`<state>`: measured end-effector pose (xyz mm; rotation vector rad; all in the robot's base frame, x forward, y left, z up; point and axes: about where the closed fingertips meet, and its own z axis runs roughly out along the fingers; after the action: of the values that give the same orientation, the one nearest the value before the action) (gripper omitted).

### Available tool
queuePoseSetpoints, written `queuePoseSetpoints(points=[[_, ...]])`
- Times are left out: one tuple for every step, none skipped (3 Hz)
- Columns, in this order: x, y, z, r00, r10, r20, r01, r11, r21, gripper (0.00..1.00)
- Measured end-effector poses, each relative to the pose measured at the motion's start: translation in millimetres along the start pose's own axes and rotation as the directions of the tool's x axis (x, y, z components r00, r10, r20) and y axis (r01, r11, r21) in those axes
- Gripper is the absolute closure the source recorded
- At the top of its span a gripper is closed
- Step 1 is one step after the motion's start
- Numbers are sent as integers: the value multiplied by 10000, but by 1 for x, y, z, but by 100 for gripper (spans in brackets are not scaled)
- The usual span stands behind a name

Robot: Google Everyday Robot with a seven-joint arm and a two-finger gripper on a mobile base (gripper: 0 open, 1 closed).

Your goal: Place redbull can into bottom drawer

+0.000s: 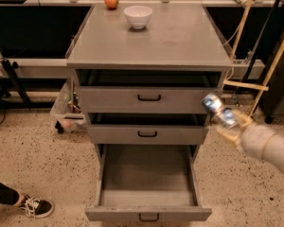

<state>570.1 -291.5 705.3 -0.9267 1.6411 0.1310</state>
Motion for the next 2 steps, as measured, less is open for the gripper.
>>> queuePoseSetpoints(points=[[92, 87, 17, 9889, 323, -1450, -453, 9952, -872, 100], [176, 163, 32, 9577, 677, -2798, -1149, 9810, -1561, 100]])
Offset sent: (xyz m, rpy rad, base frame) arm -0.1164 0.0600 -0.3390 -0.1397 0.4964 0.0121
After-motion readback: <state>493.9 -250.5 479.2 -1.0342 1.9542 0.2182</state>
